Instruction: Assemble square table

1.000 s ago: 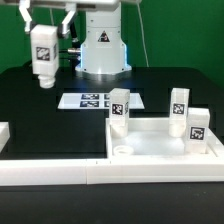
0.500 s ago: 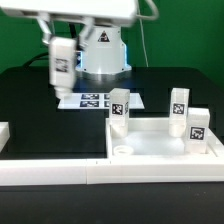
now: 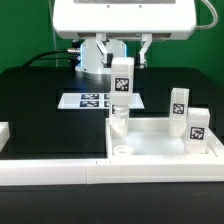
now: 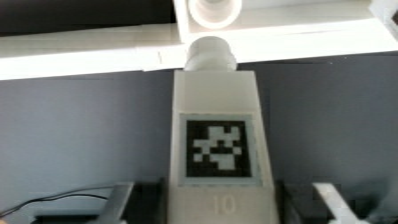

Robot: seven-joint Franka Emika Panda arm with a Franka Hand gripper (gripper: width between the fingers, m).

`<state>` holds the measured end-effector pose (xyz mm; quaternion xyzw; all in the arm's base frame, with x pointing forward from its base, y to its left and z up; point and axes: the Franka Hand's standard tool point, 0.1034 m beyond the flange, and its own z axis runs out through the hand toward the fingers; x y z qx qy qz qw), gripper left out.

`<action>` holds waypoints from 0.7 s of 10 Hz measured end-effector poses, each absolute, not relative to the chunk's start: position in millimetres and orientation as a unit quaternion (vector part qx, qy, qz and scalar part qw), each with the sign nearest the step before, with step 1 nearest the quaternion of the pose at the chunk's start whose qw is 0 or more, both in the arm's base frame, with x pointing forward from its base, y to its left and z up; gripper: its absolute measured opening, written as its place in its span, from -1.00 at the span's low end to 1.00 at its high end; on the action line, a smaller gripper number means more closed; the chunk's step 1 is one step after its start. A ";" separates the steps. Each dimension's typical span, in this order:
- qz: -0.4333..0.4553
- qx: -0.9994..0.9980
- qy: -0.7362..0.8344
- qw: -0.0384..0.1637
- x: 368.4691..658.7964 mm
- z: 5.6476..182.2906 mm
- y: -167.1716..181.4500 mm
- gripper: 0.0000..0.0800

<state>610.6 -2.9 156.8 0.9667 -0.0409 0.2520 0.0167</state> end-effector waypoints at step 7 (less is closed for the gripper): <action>0.255 0.967 -0.016 0.008 594.3 132.7 -20.9 -0.27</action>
Offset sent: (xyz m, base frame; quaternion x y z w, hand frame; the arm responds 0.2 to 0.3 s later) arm -0.0181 0.0193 -0.0270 0.1344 0.0267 0.0387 0.9898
